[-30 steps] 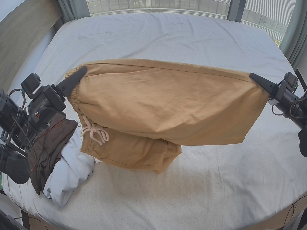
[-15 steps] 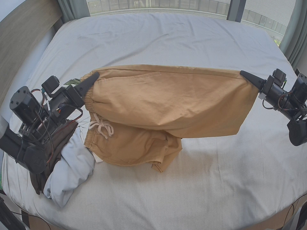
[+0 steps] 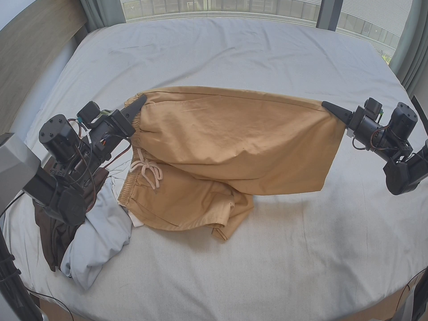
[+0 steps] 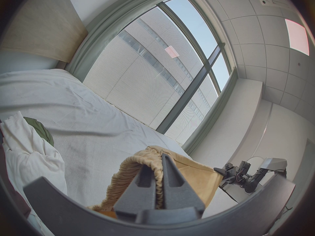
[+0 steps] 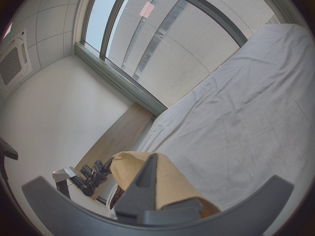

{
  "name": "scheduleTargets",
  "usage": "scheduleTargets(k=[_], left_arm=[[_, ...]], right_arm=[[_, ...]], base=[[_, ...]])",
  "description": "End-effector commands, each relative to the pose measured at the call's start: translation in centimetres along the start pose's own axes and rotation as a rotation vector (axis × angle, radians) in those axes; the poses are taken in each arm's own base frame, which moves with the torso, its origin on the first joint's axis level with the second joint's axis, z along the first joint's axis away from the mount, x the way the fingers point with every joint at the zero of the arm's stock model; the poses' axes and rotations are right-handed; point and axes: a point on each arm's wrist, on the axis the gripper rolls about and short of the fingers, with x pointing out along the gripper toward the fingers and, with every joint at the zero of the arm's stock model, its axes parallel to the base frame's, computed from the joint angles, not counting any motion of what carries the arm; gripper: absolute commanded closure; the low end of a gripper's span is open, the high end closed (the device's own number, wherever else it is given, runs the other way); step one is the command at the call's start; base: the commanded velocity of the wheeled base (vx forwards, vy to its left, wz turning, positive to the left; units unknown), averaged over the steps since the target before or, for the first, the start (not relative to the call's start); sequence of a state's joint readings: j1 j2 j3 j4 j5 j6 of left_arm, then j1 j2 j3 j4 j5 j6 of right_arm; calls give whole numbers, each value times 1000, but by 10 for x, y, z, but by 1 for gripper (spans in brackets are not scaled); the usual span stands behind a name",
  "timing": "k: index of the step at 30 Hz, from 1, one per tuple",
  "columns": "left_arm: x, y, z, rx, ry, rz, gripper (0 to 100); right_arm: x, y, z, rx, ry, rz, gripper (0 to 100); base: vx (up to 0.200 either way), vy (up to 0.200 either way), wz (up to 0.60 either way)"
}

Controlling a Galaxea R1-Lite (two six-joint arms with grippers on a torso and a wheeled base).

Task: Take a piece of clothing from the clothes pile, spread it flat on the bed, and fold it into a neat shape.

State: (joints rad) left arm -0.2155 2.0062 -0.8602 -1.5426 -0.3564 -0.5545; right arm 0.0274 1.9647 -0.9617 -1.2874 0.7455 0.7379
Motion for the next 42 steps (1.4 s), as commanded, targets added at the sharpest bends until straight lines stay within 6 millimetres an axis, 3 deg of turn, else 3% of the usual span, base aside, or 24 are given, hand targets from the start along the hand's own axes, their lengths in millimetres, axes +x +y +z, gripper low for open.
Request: scheduleTargets(k=[1,16,42], left_arm=[[13,18,-20,-10,9,27,100],[44,40,-40,0,-60,56,100],[52,52,-44,6,-77,64,100]], right_arm=[[11,-28,-10,20,6,-28,100],[28,-47,-15,5,-12,-22,100],[45,-61,-8,-16,-32,-2,100]], base=[[0,0,0],[0,0,0],[0,0,0]])
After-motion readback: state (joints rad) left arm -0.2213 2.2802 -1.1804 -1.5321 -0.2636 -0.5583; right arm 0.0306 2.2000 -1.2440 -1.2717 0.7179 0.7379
